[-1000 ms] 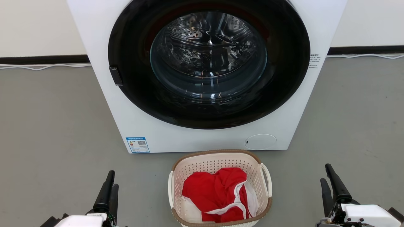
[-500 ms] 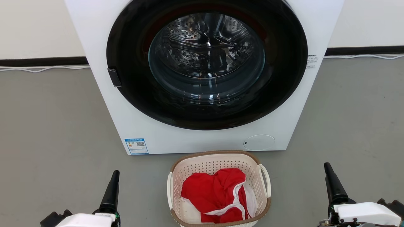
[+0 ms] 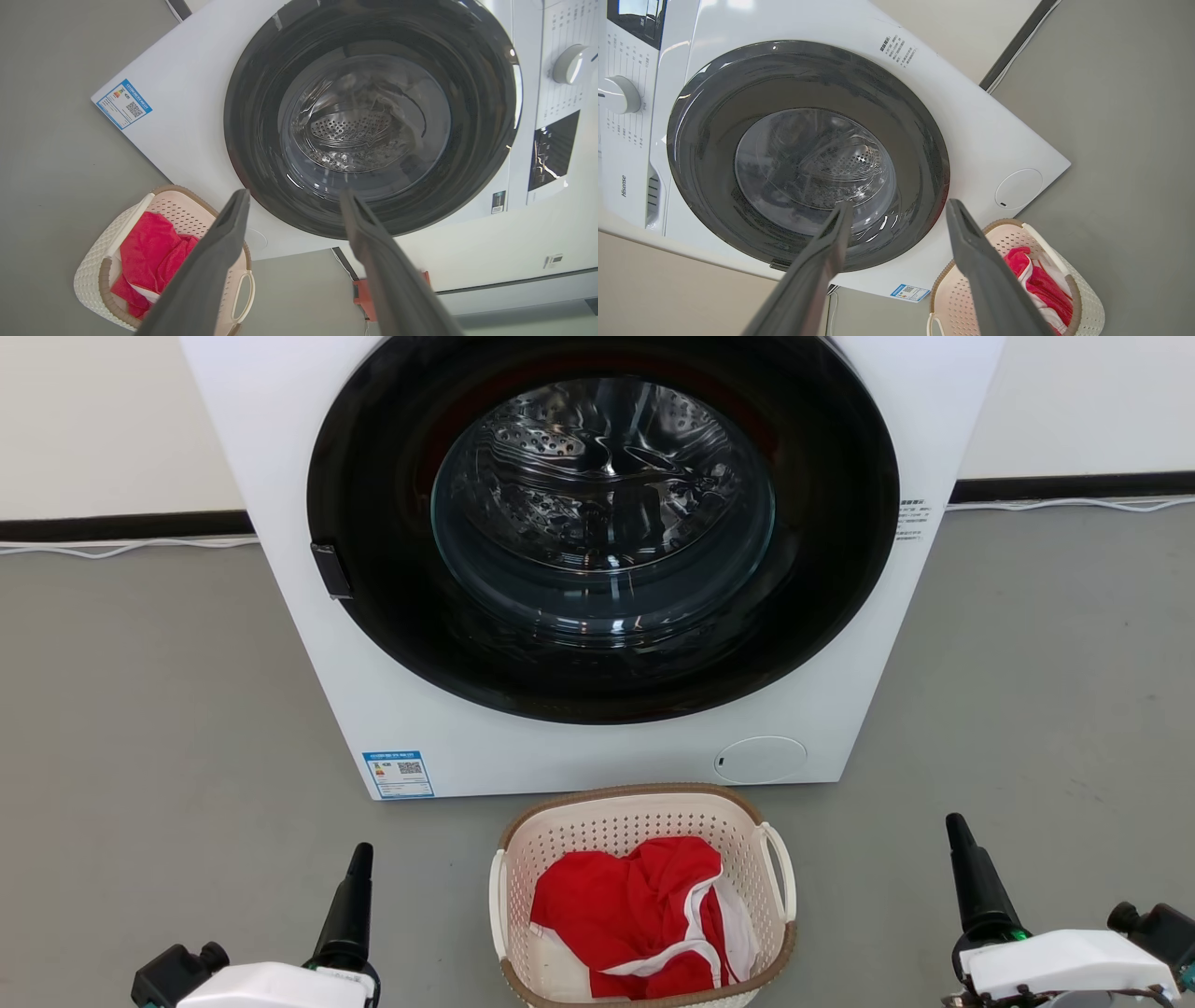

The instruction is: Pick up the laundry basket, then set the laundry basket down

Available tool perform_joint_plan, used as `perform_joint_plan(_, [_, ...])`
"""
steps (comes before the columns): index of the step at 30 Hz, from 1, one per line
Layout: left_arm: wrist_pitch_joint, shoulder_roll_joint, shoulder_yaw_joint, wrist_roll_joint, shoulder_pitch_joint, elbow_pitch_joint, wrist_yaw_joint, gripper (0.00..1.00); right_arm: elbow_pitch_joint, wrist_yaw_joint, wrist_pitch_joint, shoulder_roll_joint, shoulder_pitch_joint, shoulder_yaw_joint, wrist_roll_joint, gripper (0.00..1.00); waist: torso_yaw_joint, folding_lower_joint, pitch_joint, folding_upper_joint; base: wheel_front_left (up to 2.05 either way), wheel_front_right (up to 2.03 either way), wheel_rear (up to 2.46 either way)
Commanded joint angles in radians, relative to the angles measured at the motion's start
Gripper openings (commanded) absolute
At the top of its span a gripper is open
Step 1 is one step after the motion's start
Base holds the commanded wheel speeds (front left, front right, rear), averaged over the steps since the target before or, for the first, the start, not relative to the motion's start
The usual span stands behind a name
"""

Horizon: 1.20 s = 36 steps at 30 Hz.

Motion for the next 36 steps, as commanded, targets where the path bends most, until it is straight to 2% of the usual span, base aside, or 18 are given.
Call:
perform_joint_plan(1, [-0.016,0.008,0.004,0.058,-0.028,-0.024,0.006,1.00,-0.027,0.004,-0.022,-0.024,-0.044,0.023,-0.070,1.00,-0.001,-0.0001,0.000,0.0000,0.00,0.00,0.00])
perform_joint_plan(21, [-0.075,0.011,-0.015,0.310,-0.026,-0.033,0.035,1.00,-0.013,0.005,-0.080,-0.017,-0.049,0.046,-0.401,1.00,-0.006,-0.0001,0.000,0.0000,0.00,0.00,0.00])
perform_joint_plan(36, [-0.116,0.013,-0.032,0.488,-0.023,-0.034,0.053,1.00,-0.006,0.006,-0.121,-0.016,-0.054,0.065,-0.584,1.00,-0.005,-0.0001,0.002,0.0000,0.00,0.00,0.00])
